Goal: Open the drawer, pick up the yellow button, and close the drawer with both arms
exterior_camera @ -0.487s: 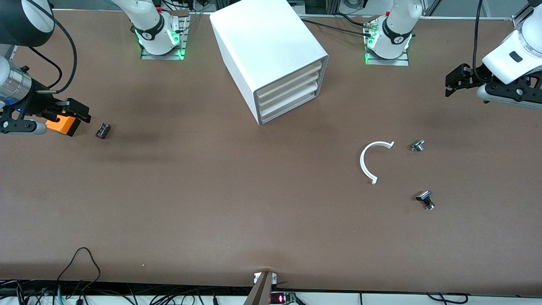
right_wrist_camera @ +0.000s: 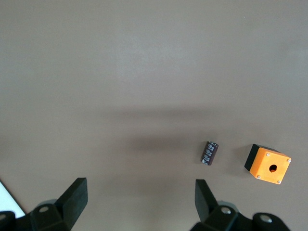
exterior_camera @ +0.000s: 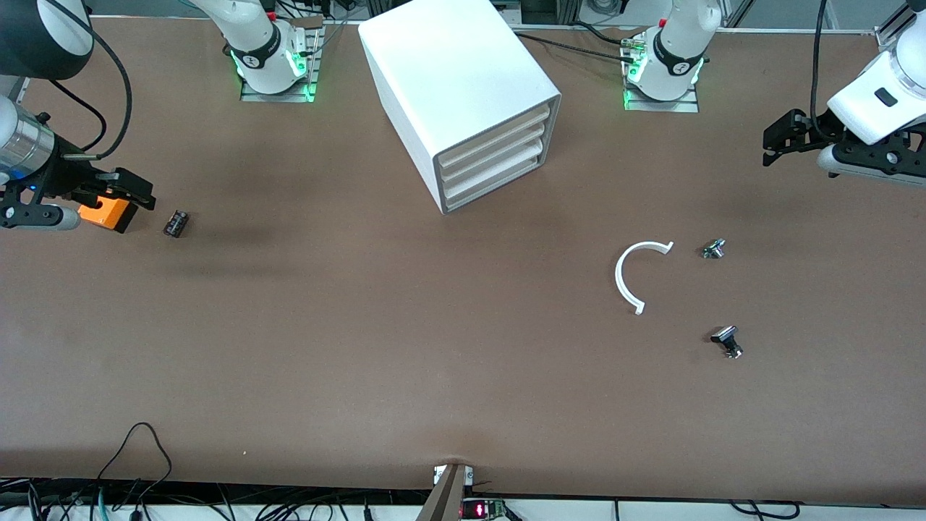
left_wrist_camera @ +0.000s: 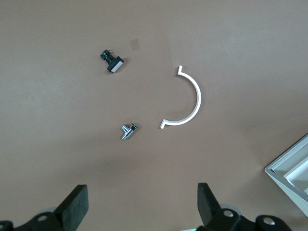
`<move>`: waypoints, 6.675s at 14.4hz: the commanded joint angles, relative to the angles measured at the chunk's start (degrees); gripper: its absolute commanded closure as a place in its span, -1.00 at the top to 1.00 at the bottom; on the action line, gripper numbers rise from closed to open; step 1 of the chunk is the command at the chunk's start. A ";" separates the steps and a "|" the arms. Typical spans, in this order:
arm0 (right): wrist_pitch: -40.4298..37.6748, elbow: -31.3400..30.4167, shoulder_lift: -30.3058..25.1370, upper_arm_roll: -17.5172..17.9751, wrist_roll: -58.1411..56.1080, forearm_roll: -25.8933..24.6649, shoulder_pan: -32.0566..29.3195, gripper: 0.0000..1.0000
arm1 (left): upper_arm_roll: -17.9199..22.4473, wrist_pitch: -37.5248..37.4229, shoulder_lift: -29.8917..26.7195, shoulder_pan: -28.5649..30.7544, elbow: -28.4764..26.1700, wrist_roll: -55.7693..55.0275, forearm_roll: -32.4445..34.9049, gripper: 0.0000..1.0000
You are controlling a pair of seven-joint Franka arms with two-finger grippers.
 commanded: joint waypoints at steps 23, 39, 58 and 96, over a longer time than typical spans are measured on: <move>1.42 1.11 1.30 0.03 0.78 -0.13 0.17 0.98 | 0.07 -2.63 6.44 8.55 5.23 0.45 -18.69 1.00; 1.50 1.29 1.91 0.03 1.48 -0.92 0.26 0.98 | -7.56 -2.73 23.13 -1.74 -13.47 15.36 -45.22 1.00; -0.52 2.08 3.41 -0.23 0.69 -0.13 8.00 0.98 | -19.62 9.41 24.63 -5.25 -27.29 27.26 -60.35 -1.00; 8.11 20.34 16.58 2.31 -34.55 5.23 41.11 0.98 | 0.95 11.90 4.06 4.59 0.91 14.72 -4.84 1.00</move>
